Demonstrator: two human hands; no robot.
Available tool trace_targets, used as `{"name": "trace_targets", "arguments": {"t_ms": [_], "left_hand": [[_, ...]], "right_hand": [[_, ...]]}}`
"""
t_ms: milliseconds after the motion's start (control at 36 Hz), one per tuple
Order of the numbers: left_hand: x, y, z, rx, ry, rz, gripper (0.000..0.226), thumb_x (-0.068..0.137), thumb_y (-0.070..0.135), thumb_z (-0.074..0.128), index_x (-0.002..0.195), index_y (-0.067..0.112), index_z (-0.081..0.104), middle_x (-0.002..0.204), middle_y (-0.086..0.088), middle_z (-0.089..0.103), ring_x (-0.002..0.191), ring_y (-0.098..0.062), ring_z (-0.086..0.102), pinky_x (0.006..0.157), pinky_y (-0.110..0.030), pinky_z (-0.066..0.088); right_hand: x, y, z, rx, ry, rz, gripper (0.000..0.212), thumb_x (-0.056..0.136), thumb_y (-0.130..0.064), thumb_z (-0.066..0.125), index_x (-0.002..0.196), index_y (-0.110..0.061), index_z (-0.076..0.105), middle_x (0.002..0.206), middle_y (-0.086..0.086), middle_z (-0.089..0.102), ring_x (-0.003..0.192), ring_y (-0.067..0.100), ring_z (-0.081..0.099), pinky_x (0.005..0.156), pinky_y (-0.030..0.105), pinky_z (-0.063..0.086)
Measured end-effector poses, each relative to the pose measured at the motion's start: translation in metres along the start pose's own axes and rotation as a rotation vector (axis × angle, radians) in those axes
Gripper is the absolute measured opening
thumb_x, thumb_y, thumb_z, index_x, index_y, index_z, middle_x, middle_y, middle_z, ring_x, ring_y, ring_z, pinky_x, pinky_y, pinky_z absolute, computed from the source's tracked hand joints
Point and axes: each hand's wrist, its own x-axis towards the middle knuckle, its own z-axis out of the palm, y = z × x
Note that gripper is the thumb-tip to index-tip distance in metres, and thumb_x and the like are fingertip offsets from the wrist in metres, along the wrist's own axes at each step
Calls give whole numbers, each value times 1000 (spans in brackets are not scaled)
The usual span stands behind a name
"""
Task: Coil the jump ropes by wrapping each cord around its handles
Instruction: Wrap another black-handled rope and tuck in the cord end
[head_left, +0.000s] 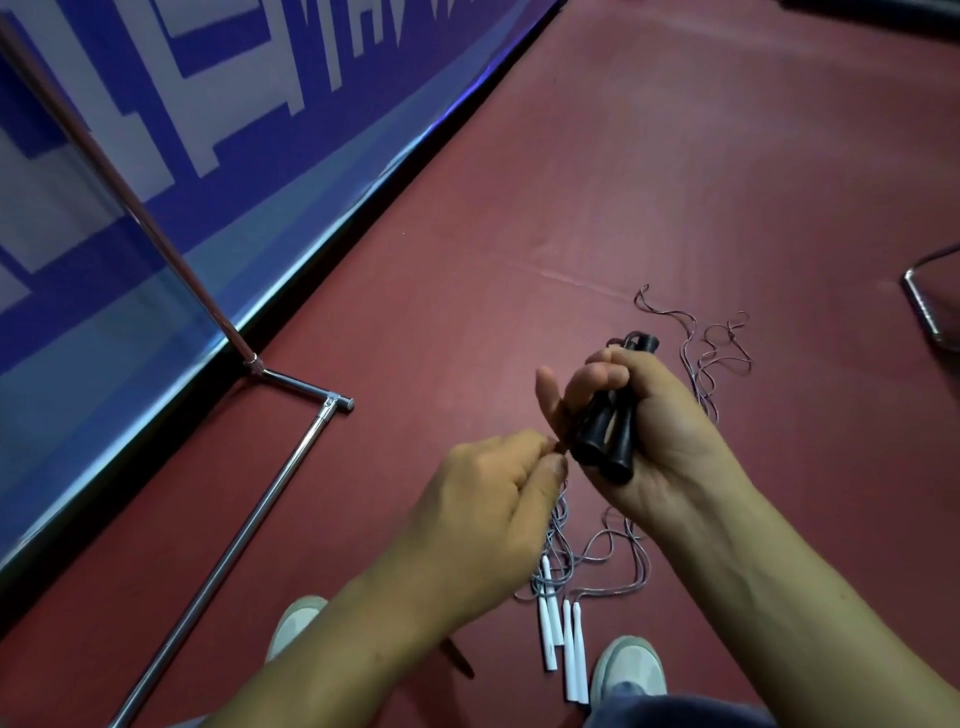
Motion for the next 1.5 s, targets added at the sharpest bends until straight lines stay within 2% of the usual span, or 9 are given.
{"name": "trace_targets", "arguments": {"t_ms": [139, 278, 583, 750, 917, 1167, 1250, 1361, 1500], "left_hand": [[-8, 9, 16, 22, -17, -34, 41, 89, 65, 51, 72, 29, 41, 57, 3, 48, 52, -16, 47, 52, -40, 44], [-6, 20, 23, 1, 10, -152, 63, 88, 79, 37, 86, 19, 59, 54, 12, 53, 50, -10, 45, 49, -24, 32], [-3, 31, 24, -206, 47, -347, 29, 98, 42, 61, 88, 15, 67, 61, -4, 61, 53, -18, 55, 52, -33, 44], [-6, 40, 14, -240, -128, -436, 37, 101, 32, 58, 75, 5, 62, 69, -12, 70, 45, -3, 49, 48, -24, 39], [4, 29, -10, -138, -58, -264, 29, 96, 26, 64, 70, 13, 64, 49, 4, 46, 47, -10, 38, 48, -35, 40], [15, 9, -42, -131, -4, -76, 12, 90, 29, 70, 80, 25, 76, 66, -9, 63, 58, -22, 55, 58, -35, 46], [19, 3, -38, -80, 36, 30, 12, 93, 24, 68, 83, 24, 76, 67, -3, 63, 64, -18, 57, 61, -31, 45], [20, -7, -21, 9, 113, 106, 19, 98, 27, 59, 90, 16, 72, 64, 4, 61, 61, -18, 58, 58, -37, 46], [17, 1, -16, -100, -152, -142, 25, 103, 20, 57, 81, 15, 68, 67, -4, 71, 53, -5, 61, 53, -17, 44]], "right_hand": [[5, 7, 0, -7, 90, -66, 17, 100, -7, 43, 83, -11, 47, 56, 1, 52, 42, 11, 55, 61, 38, 64], [6, 12, -1, 7, 116, -201, 22, 99, -4, 46, 78, -12, 43, 58, 2, 44, 40, 9, 35, 73, 46, 63], [-2, 14, 2, -418, -21, -393, 29, 105, -9, 45, 76, -9, 45, 62, 4, 40, 50, 15, 56, 89, 54, 59], [-4, 7, -6, -870, -56, -710, 12, 107, -5, 43, 95, -3, 47, 70, 11, 39, 56, 22, 65, 81, 47, 63], [-7, -3, -11, -1054, -151, -635, 10, 106, -4, 45, 96, -5, 45, 62, 5, 45, 57, 25, 66, 65, 37, 62], [-23, -5, 7, -528, -304, -109, 21, 102, -13, 45, 81, -17, 43, 50, -6, 36, 88, 27, 77, 74, 37, 63], [-21, -1, 13, -309, -235, -23, 17, 101, -14, 46, 85, -18, 44, 46, -9, 34, 75, 20, 76, 70, 34, 62], [-12, -2, 11, -21, -195, 86, 25, 101, -12, 45, 76, -16, 43, 45, -9, 32, 38, 6, 47, 112, 41, 43], [-8, -12, 8, 91, -234, 113, 31, 101, -9, 45, 70, -14, 44, 47, -9, 31, 31, 8, 31, 104, 38, 53]]}}
